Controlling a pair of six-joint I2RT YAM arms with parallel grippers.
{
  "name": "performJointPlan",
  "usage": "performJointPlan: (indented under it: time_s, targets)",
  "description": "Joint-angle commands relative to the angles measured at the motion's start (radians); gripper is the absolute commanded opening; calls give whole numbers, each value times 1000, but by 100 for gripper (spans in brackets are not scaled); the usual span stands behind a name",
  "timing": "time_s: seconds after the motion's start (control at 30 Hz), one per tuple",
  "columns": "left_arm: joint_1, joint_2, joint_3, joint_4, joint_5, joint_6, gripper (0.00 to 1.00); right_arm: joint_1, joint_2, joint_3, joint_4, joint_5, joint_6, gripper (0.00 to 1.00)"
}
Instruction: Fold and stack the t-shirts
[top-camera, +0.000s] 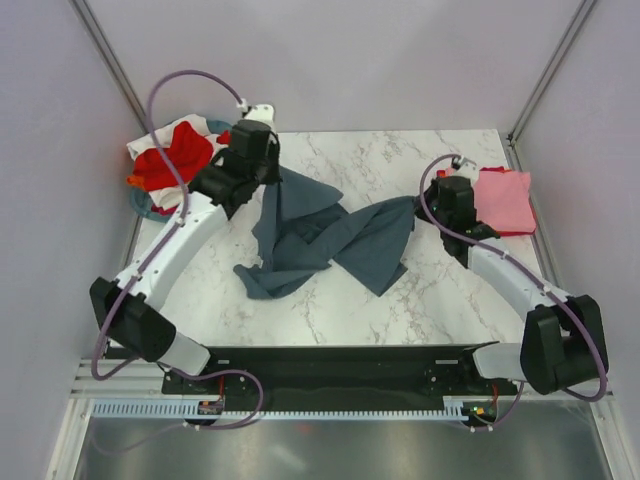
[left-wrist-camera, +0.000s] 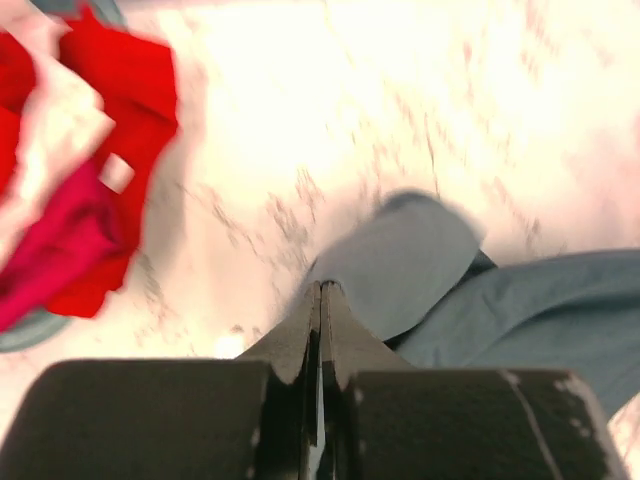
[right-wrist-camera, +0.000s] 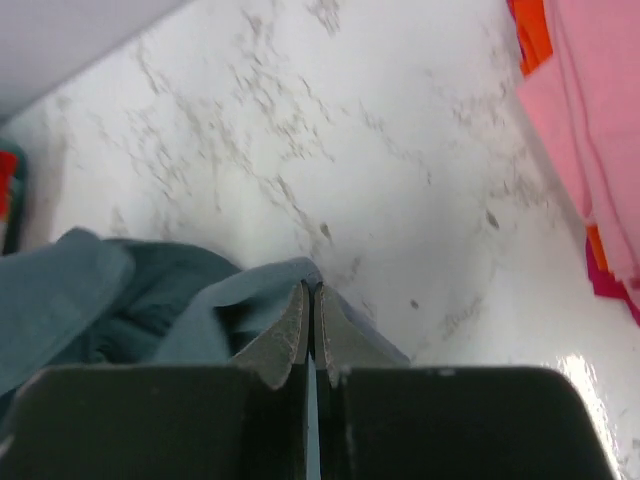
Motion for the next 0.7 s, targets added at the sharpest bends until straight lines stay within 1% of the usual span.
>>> performJointPlan:
  time_s: [0.0, 0.03, 0.07, 0.13, 0.17, 0.23, 0.37, 0.4, 0.53, 0.67]
  targets:
    - [73, -63, 138, -77, 30, 4, 2, -44, -39, 196, -136, -61, 11, 0]
    - [90, -72, 208, -107, 36, 10, 2, -55, -43, 231, -180, -83, 6, 0]
    - [116, -89, 243, -120, 40, 30, 2, -68, -51, 294, -201, -93, 0, 0]
    - [127, -109, 334, -138, 31, 62, 2, -78, -91, 343, -245, -105, -10, 0]
    - [128, -139, 358, -147, 14, 96, 2, -82, -108, 380, -260, -107, -23, 0]
    - [130, -178, 404, -156, -13, 117, 2, -84, -172, 406, -299, -108, -35, 0]
    - [130, -294, 418, -167, -35, 137, 2, -84, -318, 406, -330, -114, -63, 0]
    - [130, -322, 416, -170, -35, 134, 2, -85, -383, 400, -336, -117, -64, 0]
    - [130, -455, 412, -187, -15, 101, 2, -84, -545, 380, -405, -119, -84, 0]
    - [128, -534, 409, -206, -15, 70, 2, -84, -719, 353, -452, -125, -95, 0]
